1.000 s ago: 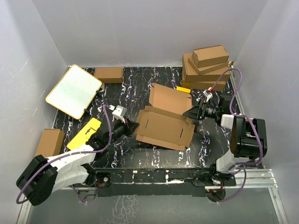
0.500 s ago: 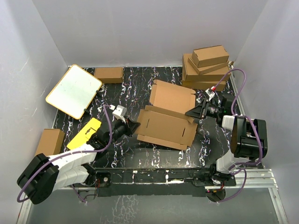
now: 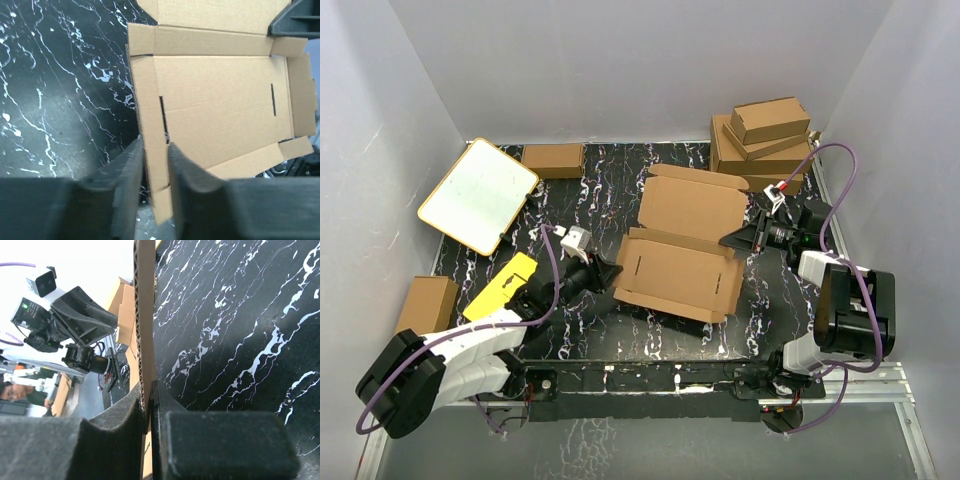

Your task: Fold the paper box

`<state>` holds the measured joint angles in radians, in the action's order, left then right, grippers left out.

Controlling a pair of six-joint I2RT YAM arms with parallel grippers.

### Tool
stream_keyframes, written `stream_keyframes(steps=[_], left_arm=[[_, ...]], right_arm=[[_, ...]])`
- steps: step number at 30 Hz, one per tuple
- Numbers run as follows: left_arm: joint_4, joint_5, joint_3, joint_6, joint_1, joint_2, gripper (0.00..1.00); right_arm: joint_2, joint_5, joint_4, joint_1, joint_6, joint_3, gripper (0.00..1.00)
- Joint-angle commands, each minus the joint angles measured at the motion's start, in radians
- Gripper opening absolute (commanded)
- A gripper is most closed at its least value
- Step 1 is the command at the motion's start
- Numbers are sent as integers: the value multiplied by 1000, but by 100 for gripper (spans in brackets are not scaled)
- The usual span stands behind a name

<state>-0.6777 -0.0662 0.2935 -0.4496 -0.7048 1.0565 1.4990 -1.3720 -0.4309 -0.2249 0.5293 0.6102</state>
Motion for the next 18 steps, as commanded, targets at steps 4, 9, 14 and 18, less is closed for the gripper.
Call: stream_keyframes(steps=[4,9,14,18], left_arm=[[64,-52,38,-49,16,-97,60],[197,-388,174,-107,217,-116,84],[227,-731,361,-156,404,78,92],[285,-859,565,-105,414,259,92]], right_arm=[[-95,-69,120,-16,-281,34,8],[-107,-117,277,-16,-428,82,8],[-116,-145,333,-16,-480,97,8],[-126,-163,361,-16,-511,101,8]])
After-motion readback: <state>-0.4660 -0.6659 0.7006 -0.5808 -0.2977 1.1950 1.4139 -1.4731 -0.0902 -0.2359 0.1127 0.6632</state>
